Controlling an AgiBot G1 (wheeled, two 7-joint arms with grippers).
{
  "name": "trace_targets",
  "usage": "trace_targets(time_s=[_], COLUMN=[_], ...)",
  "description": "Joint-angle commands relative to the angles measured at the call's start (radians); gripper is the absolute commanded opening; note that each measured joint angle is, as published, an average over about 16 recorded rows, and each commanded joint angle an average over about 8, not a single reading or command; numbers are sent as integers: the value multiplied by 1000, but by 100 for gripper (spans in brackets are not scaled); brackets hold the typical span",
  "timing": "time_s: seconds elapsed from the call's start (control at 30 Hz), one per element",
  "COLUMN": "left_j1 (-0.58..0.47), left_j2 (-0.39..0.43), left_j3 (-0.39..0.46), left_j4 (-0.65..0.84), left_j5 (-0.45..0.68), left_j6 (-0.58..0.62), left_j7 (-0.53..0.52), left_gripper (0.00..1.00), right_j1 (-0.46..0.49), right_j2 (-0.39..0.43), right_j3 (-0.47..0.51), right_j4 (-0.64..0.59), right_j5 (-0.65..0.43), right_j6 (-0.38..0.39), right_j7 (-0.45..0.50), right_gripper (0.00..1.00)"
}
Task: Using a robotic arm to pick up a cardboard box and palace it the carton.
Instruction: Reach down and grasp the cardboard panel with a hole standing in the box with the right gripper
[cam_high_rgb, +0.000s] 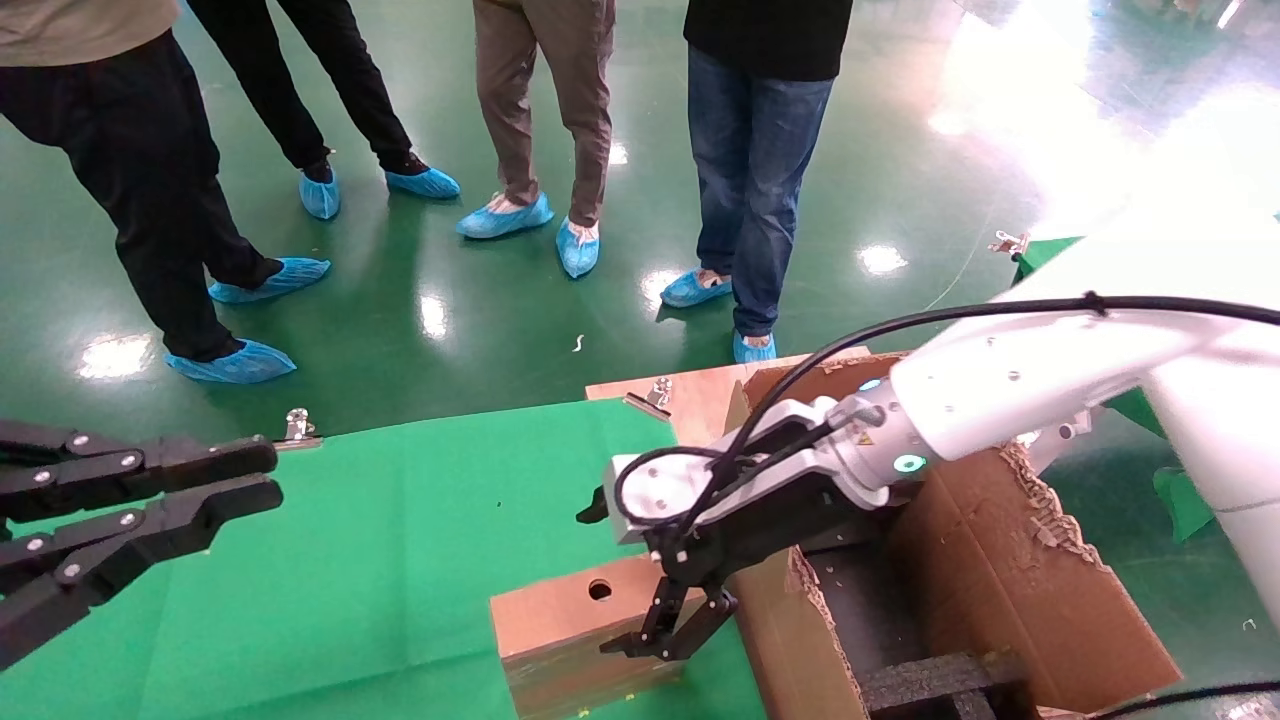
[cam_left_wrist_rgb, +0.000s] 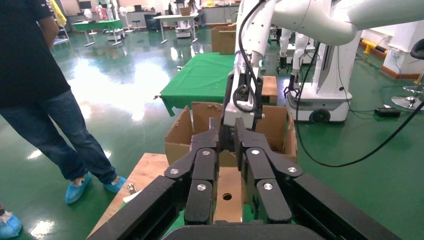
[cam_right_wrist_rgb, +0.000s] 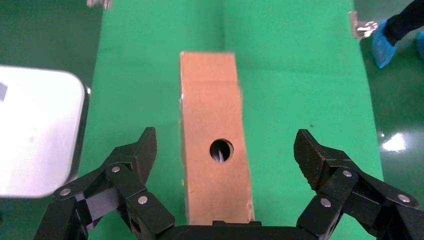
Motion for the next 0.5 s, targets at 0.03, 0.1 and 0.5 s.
trace_targets(time_s=[0.03,0.1,0.5], left_j1=[0,0,0], left_j2=[0,0,0], left_j3=[0,0,0], left_j4=[0,0,0], left_j5=[0,0,0], left_j6=[0,0,0], left_j7=[0,0,0], left_gripper=[0,0,65], right_j1=[16,29,93], right_j2=[-18,-32,-80], right_j3=[-25,-49,-175], right_j4=[-12,-20,-31], right_j5=[-25,-47,-121], right_j6=[-1,-1,-3], right_j7=[-11,-23,-68], right_gripper=[100,100,98])
